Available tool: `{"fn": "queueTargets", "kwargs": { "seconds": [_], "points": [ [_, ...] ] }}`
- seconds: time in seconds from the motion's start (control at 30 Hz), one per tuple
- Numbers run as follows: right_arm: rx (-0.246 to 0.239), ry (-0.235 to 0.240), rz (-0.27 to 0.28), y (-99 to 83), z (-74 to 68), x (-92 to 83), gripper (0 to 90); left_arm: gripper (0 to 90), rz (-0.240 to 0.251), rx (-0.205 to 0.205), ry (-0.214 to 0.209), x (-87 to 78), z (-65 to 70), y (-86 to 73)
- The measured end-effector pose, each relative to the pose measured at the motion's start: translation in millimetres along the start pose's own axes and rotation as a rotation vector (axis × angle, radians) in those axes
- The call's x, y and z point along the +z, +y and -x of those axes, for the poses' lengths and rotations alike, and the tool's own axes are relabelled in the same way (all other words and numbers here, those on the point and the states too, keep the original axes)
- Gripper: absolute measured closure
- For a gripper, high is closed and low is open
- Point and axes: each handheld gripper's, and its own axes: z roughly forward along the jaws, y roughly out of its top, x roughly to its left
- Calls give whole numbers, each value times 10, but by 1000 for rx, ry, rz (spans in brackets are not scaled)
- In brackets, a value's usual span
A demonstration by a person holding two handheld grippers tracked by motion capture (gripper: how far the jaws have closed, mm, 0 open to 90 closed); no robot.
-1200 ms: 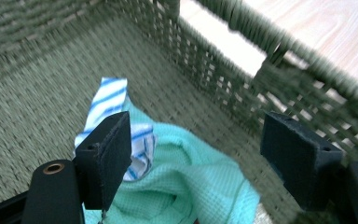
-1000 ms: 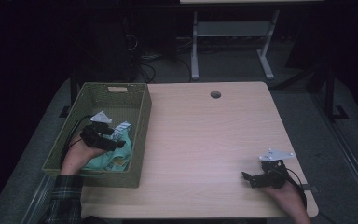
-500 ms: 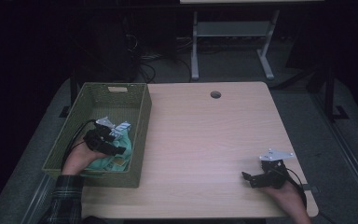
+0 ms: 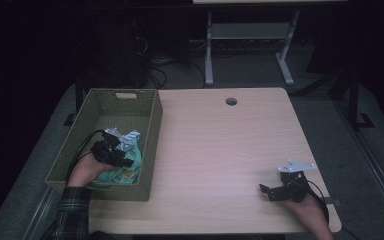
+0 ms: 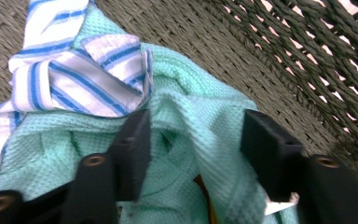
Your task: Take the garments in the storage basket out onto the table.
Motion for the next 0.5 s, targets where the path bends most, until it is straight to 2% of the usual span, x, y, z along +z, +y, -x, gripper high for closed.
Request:
{"fn": "queueTargets", "kwargs": {
  "seconds": [0.1, 0.3, 0.33, 0.43, 0.5],
  "points": [
    [0, 0, 0, 0, 0, 0, 21, 566, -12, 9, -12, -2, 9, 0],
    [0, 0, 0, 0, 0, 0, 21, 827, -22, 21, -34, -22, 19, 12],
    [0, 0, 0, 0, 0, 0, 21, 865, -13, 9, -37, -25, 26, 13],
    [0, 0, 0, 0, 0, 0, 21, 873, 7, 18, -31, -72, 22, 19],
    [0, 0, 0, 0, 1, 0, 21, 875, 42, 8, -33, -104, 24, 20]
  ]
}}
